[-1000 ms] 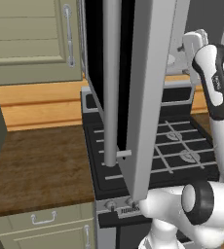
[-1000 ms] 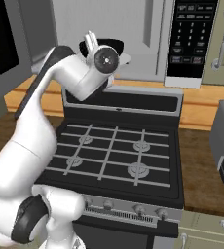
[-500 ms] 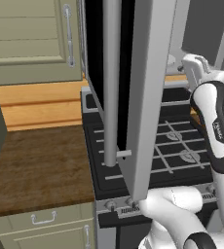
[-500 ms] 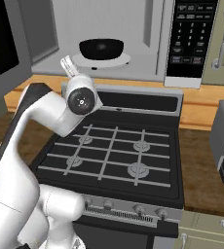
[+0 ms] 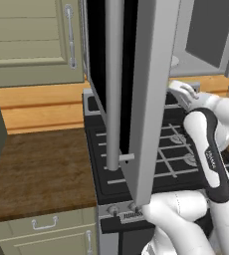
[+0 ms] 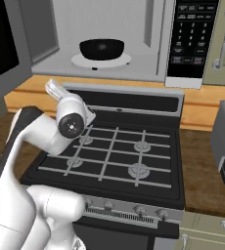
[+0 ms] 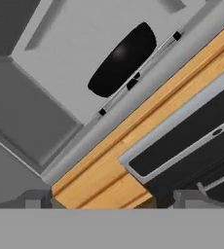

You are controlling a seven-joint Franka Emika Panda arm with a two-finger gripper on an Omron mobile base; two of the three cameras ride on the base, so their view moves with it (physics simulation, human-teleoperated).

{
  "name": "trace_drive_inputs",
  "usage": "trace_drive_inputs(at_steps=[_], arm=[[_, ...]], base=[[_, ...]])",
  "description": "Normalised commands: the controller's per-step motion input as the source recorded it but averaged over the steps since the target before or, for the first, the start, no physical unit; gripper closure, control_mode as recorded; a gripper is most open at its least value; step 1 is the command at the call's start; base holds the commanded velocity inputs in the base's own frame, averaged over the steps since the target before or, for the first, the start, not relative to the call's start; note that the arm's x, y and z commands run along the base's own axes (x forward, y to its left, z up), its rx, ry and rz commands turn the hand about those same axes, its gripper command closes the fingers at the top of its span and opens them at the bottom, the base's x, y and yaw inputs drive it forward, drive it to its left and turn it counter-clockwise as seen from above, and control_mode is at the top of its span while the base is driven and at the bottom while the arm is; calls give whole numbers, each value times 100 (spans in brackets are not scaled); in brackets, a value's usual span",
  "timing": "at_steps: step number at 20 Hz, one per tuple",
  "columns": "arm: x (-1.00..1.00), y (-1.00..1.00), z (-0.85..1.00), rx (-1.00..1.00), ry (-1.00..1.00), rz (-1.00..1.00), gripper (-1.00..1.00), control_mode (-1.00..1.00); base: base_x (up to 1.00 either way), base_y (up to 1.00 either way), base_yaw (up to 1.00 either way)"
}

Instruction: Open the microwave, place the bowl with waffle inside the microwave, then close the microwave door and turn it on.

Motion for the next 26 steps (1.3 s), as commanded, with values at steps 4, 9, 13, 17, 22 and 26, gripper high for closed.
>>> trace_drive_inputs(at_steps=[4,9,13,17,22,26], arm=[[-32,88,-26,-29,-7,-9,-100,-100],[0,82,-12,-22,-7,-13,-100,-100],[8,48,-10,-12,-8,-5,-100,-100],[20,29,-20,-5,-9,0,-100,-100],[0,56,-28,-9,-4,-1,-100,-100],[0,61,-11,-8,-10,-3,-100,-100]], base=[[0,0,0],[0,0,0],[0,0,0],[0,0,0],[0,0,0],[0,0,0]])
